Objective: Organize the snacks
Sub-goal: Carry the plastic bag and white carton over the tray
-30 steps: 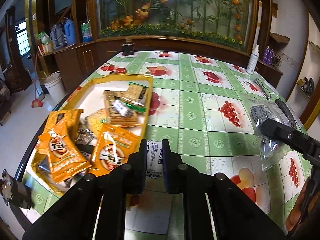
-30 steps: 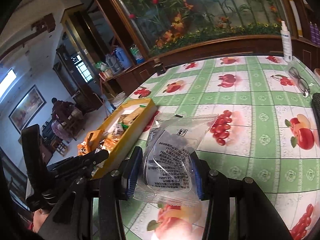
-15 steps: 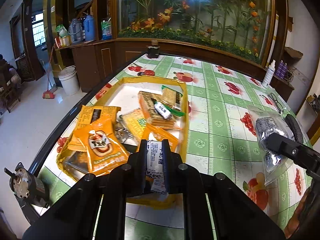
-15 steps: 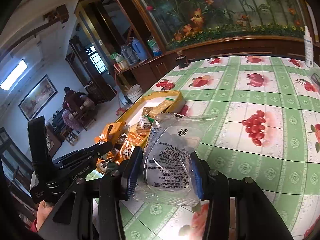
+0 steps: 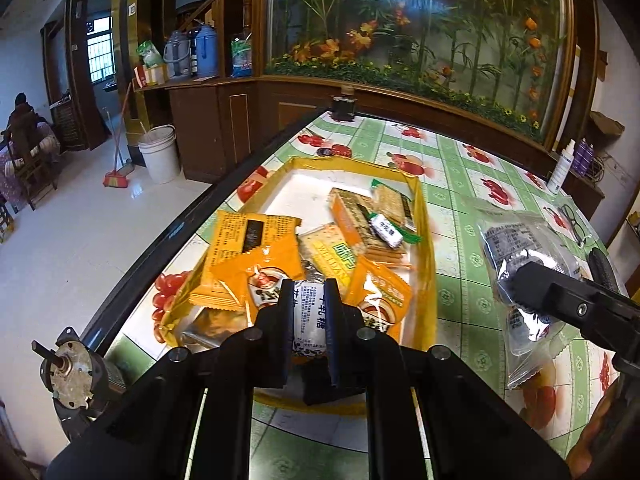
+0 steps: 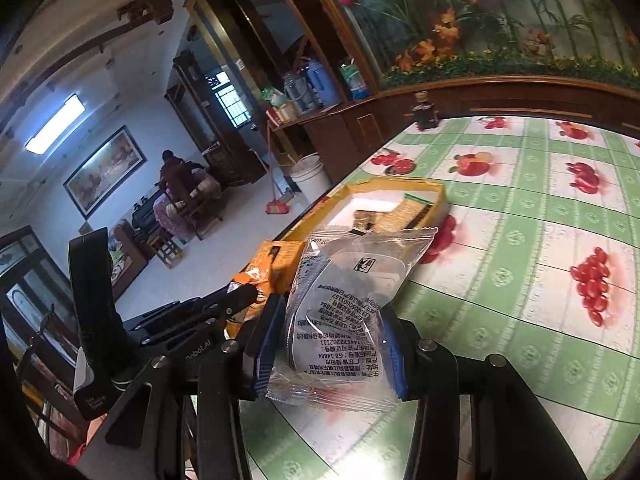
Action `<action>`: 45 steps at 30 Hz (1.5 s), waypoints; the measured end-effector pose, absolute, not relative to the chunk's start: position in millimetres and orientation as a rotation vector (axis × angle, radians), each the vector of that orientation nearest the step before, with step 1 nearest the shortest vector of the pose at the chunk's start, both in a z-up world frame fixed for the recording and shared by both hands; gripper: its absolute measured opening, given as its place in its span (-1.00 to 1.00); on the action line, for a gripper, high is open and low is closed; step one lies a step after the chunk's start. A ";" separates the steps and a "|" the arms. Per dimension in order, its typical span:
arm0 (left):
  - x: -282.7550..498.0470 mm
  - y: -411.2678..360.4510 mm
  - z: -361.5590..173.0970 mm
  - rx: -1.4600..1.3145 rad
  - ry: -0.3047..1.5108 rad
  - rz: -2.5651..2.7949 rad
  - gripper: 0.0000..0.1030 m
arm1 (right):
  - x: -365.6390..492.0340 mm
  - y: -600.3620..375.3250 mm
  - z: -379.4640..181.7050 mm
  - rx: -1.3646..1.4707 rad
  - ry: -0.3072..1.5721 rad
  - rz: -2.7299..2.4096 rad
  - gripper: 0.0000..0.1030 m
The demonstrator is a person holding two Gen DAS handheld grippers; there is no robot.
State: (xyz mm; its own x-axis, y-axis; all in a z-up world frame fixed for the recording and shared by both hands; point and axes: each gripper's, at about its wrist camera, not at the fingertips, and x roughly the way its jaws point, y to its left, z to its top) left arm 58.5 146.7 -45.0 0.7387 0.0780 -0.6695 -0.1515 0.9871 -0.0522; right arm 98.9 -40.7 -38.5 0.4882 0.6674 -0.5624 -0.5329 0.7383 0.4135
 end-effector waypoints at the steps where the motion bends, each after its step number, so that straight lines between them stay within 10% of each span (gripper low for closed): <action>1: 59.1 149.0 -45.4 -0.108 0.731 0.130 -0.78 | 99.2 -35.9 -37.9 0.193 0.764 0.745 -0.12; 45: 99.9 171.6 -66.5 -0.044 0.778 0.222 -0.78 | 170.3 22.6 -73.2 0.150 0.851 0.749 -0.11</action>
State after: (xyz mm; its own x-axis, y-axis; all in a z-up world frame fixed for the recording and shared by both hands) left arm 99.9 171.6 -66.5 0.6902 0.1825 -0.7002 -0.2149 0.9757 0.0426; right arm 170.3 22.6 -73.2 0.4245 0.6529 -0.6273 -0.5386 0.7390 0.4047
